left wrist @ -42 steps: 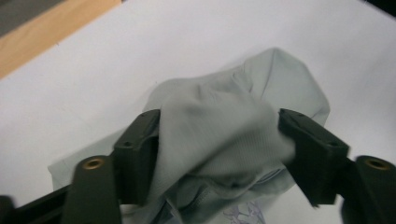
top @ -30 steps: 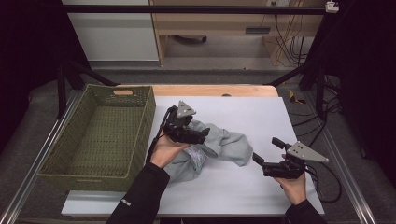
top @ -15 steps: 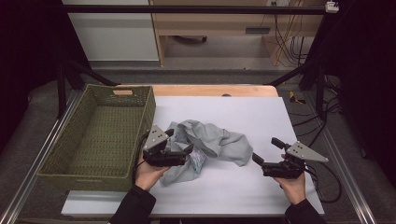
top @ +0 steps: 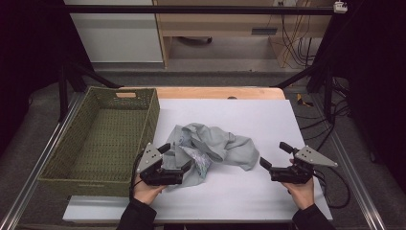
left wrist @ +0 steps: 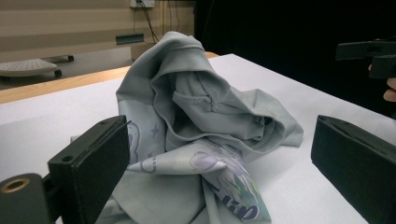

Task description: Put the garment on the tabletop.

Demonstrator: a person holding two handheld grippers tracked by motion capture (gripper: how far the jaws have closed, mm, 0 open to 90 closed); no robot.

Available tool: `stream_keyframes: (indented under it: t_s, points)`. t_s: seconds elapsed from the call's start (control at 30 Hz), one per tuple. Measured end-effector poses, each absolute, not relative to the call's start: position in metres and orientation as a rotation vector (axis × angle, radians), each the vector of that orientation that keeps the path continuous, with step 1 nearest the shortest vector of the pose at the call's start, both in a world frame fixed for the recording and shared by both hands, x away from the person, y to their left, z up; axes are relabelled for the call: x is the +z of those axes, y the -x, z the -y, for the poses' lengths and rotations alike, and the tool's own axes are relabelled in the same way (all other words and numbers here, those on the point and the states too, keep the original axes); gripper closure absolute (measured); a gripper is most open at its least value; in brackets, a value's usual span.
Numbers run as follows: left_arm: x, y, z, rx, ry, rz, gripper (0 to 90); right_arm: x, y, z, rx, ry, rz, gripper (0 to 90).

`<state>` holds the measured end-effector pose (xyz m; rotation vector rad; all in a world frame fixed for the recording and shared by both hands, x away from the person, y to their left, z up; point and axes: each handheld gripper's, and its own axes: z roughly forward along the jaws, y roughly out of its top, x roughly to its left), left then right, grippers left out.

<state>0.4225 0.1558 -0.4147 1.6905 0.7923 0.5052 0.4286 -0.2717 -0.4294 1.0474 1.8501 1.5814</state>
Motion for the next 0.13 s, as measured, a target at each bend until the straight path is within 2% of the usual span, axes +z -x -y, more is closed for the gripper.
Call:
stream_keyframes:
  t_s: [0.13]
  points:
    - [-0.4197,-0.4226,-0.1569,0.509,-1.706,-0.795,3.7,-0.4305,-0.4288,0.2729,1.578,-1.030,-1.857,0.9]
